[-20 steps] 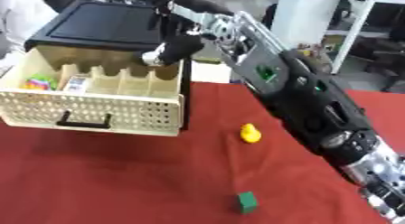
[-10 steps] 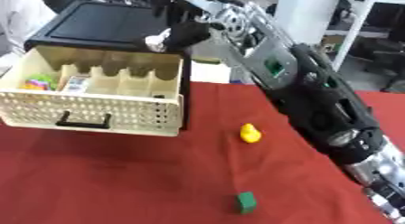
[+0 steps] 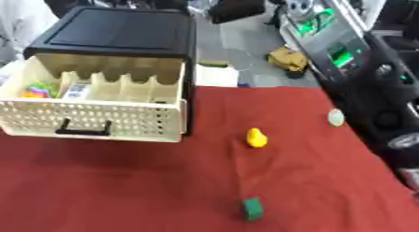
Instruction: Pick up objects from table and place into drawer.
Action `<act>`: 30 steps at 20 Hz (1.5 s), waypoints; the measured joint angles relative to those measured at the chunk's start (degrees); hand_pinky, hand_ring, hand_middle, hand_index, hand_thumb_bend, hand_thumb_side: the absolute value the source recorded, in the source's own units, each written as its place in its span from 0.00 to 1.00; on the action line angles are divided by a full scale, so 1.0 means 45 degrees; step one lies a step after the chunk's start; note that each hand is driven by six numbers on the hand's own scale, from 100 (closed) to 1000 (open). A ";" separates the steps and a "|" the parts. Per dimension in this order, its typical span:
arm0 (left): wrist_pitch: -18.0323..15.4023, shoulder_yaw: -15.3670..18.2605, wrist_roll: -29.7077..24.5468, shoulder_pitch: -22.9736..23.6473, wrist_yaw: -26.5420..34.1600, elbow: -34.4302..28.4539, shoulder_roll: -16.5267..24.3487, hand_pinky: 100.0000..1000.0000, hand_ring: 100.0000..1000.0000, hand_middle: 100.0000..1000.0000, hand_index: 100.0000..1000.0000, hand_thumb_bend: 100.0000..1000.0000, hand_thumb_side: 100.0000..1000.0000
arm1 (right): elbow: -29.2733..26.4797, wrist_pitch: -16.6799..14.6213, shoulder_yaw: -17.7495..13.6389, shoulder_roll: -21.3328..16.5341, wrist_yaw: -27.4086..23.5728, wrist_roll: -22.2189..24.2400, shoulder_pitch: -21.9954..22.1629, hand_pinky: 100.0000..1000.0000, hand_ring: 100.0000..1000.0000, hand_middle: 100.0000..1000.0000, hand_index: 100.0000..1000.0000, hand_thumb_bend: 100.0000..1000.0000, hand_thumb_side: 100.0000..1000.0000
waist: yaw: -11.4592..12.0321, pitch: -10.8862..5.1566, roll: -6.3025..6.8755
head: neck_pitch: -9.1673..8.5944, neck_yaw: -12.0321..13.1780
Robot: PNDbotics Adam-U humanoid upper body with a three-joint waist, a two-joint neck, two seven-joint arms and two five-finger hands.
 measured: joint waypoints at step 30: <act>-0.1451 -0.0964 -0.2283 -0.0483 -0.1577 0.0000 0.2096 0.21 0.13 0.07 0.80 0.00 1.00 | -0.4953 -0.0763 -0.3367 -0.3275 -0.2561 -0.7954 0.7364 0.62 0.60 0.48 0.72 0.00 0.52 | -0.0922 0.0172 0.1380 | 0.0478 0.1533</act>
